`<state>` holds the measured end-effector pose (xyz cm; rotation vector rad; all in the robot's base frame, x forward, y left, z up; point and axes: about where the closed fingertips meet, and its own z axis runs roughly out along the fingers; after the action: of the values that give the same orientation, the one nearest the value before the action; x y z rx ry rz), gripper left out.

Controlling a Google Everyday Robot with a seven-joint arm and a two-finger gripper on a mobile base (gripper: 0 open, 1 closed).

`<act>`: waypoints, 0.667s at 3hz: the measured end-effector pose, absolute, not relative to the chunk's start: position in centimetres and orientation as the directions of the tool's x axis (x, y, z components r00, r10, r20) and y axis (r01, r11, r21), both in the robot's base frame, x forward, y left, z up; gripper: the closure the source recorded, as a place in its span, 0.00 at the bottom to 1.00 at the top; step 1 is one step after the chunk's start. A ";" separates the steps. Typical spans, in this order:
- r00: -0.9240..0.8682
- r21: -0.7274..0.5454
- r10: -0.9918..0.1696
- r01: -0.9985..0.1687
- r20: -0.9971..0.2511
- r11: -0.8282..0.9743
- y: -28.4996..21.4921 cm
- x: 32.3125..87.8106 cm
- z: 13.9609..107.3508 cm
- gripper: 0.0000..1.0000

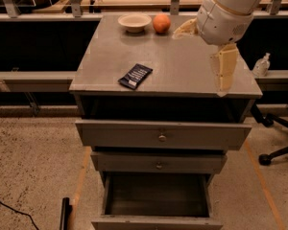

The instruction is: Place rxbar blueberry into bottom drawer

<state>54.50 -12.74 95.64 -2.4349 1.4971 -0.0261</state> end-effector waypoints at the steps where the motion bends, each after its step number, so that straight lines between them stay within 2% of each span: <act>1: 0.536 -0.266 -0.839 -0.826 -0.095 -0.497 -11.9 56.0 95.2 0.00; 2: 0.661 -0.282 -0.749 -0.729 -0.050 -0.624 -10.5 58.5 94.7 0.00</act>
Offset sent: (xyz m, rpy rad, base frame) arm 0.0631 0.0314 -0.0140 -0.1065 -0.0966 0.5104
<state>58.51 -10.54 94.68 -2.6015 1.1847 -0.1037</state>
